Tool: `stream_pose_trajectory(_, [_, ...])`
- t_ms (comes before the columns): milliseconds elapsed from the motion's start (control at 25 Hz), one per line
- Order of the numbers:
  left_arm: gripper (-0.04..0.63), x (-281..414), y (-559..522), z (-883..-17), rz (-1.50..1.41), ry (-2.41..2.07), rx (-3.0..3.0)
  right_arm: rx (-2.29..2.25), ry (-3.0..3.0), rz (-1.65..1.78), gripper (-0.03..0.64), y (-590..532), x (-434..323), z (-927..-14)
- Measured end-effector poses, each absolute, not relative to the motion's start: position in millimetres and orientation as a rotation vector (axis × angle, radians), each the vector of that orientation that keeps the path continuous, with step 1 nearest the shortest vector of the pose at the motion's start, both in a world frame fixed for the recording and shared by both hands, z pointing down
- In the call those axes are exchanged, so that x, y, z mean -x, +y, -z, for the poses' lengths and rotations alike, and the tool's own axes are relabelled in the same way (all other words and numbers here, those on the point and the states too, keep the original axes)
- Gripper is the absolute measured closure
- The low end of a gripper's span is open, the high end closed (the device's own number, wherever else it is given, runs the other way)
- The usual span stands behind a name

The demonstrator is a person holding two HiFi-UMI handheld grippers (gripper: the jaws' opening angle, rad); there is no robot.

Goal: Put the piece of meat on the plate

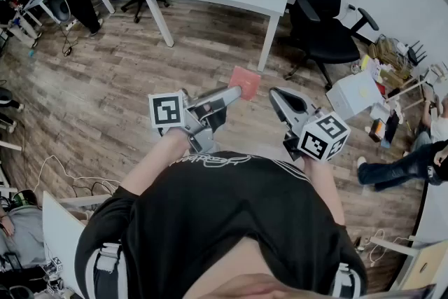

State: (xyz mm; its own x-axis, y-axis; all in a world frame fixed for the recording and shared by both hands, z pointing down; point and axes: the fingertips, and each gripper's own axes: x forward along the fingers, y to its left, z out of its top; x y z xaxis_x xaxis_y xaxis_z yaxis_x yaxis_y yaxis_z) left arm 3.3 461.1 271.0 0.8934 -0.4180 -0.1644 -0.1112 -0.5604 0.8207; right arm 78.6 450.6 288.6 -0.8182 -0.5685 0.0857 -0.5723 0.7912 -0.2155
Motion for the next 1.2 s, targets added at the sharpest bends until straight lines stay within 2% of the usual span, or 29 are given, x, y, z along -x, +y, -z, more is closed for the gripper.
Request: stream_pose_trajectory(1200, [0.505, -31.6, 448.8, -318.7, 0.343, -0.396, -2.11, -1.063, -2.905, -0.464, 0.607, 437.6, -109.8, -327.3])
